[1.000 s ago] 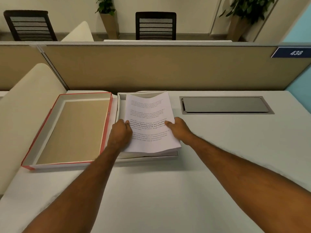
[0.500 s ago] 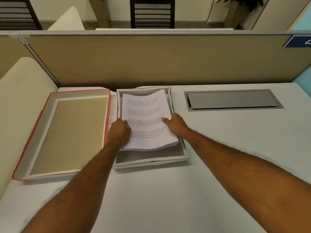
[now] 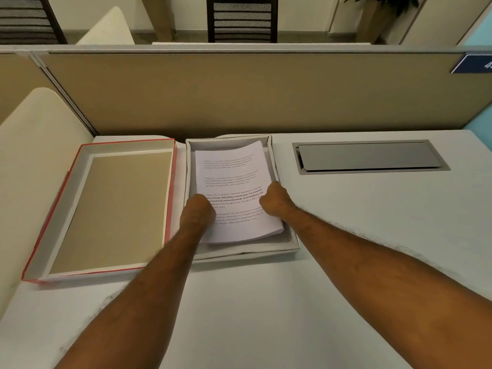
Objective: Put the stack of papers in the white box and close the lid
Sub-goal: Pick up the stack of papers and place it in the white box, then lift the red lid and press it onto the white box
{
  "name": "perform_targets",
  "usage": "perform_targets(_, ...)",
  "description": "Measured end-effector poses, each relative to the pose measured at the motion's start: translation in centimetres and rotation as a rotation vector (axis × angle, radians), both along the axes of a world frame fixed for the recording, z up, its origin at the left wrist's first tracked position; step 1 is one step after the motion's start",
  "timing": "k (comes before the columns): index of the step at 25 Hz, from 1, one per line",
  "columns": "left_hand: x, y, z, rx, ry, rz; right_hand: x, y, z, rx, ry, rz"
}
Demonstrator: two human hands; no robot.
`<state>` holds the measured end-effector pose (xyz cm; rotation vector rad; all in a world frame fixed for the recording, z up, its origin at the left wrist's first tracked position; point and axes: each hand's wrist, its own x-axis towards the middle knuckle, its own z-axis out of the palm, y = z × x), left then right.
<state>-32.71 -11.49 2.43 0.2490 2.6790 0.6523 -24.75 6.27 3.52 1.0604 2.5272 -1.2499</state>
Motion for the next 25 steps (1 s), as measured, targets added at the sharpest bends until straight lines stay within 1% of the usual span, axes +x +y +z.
perform_targets(4, 0.8, 0.1, 0.0, 0.033, -0.023, 0.061, 0.3, -0.2, 0.6, -0.114, -0.044, 0.057)
perform_targets(7, 2.1, 0.3, 0.2, 0.054, 0.014, 0.070, 0.8, -1.2, 0.9, -0.109, -0.051, 0.074)
perform_targets(10, 3.6, 0.7, 0.4, 0.016, 0.103, 0.025, 1.5, -2.8, 1.0, 0.041, -0.003, 0.096)
perform_targets(13, 4.5, 0.4, 0.9, 0.081, 0.147, -0.020, 2.9, -3.6, 1.3, 0.235, 0.018, 0.131)
perform_targets(17, 5.1, -1.3, 1.4, 0.066, 0.287, -0.166, 4.9, -3.4, 1.5, 0.348, 0.021, 0.208)
perform_targets(20, 5.2, -3.6, 1.9, -0.021, 0.361, -0.248, 5.5, -4.2, 1.9, 0.432, 0.036, 0.292)
perform_targets(25, 4.8, -8.5, 2.2, -0.219, 0.370, -0.211, 4.5, -8.2, 2.3, 0.501, 0.048, 0.389)
